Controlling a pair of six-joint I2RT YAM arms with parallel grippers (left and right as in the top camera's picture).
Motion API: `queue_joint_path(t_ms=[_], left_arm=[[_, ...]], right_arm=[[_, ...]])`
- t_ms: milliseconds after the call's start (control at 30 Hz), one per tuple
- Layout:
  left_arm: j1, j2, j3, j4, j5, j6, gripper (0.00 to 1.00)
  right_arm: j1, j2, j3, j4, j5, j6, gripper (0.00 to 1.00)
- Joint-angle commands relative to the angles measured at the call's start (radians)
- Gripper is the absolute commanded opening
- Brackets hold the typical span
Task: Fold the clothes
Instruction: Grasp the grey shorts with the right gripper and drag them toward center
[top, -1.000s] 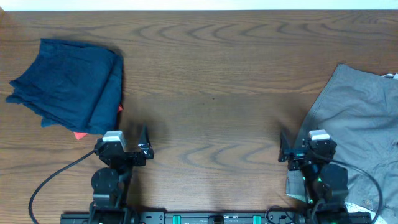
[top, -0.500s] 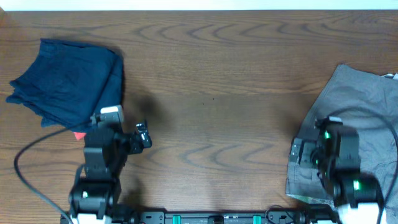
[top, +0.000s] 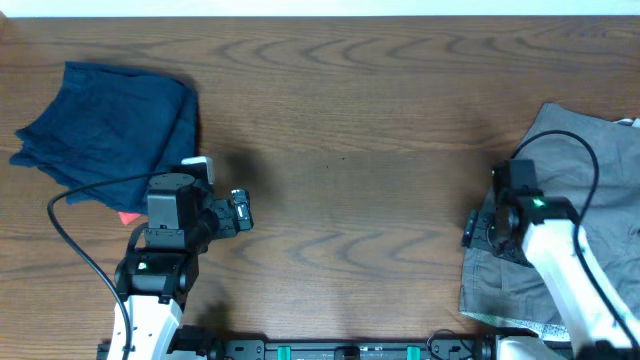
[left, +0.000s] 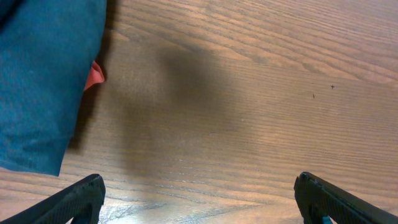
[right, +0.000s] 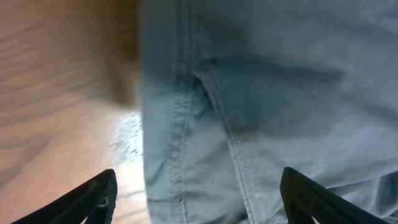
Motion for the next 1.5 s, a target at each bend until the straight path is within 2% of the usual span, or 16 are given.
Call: queue_joint_path(t_ms=[0, 133, 233, 300, 367, 400, 600, 733, 833, 900, 933, 967, 1100, 1200, 1367, 1467], left_arm=[[0.005, -0.001, 0.022, 0.000, 0.014, -0.005, 0.98], [0.005, -0.001, 0.022, 0.003, 0.014, -0.005, 0.98], [0.005, -0.001, 0.022, 0.003, 0.014, -0.005, 0.98], [0.005, -0.001, 0.022, 0.003, 0.014, -0.005, 0.98], [0.005, -0.001, 0.022, 0.003, 0.014, -0.005, 0.98], [0.005, -0.001, 0.022, 0.006, 0.014, -0.005, 0.98], [0.005, -0.001, 0.022, 0.055, 0.014, -0.005, 0.98], [0.005, 0.003, 0.022, 0.137, 0.014, -0.005, 0.98], [0.005, 0.012, 0.022, 0.209, 0.014, -0.005, 0.98], [0.005, 0.019, 0.022, 0.246, 0.014, -0.005, 0.98], [0.005, 0.023, 0.022, 0.257, 0.014, -0.005, 0.98], [0.005, 0.025, 0.022, 0.261, 0.014, -0.005, 0.98], [0.005, 0.026, 0.022, 0.262, 0.014, -0.005, 0.98], [0.005, 0.026, 0.022, 0.263, 0.014, -0.013, 0.98], [0.005, 0.038, 0.022, 0.262, 0.017, -0.155, 0.98], [-0.007, 0.073, 0.022, 0.266, 0.072, -0.174, 0.98]], right_arm=[[-0.012, 0.067, -0.023, 0.022, 0.050, 0.072, 0.82], [-0.012, 0.142, -0.051, 0.070, 0.049, 0.085, 0.83], [-0.012, 0.178, -0.076, 0.115, 0.049, 0.087, 0.71], [-0.012, 0.198, -0.085, 0.139, 0.045, 0.087, 0.42], [-0.012, 0.205, -0.086, 0.155, 0.031, 0.086, 0.19], [-0.012, 0.205, -0.085, 0.166, 0.013, 0.085, 0.01], [0.002, 0.201, -0.072, 0.402, -0.363, -0.121, 0.01], [0.035, 0.201, -0.061, 0.675, -0.647, -0.114, 0.01], [0.098, 0.201, -0.061, 0.970, -0.816, -0.043, 0.01], [0.150, 0.201, -0.061, 1.098, -0.840, -0.017, 0.06], [0.177, 0.201, -0.061, 1.136, -0.842, -0.018, 0.13], [0.203, 0.201, -0.061, 1.153, -0.837, -0.023, 0.28], [0.242, 0.195, -0.061, 1.081, -0.721, -0.060, 0.99], [0.211, 0.163, -0.061, 0.967, -0.595, -0.060, 0.99], [0.117, 0.034, -0.061, 0.770, -0.406, -0.075, 0.99], [0.051, -0.065, -0.061, 0.655, -0.307, -0.101, 0.99]])
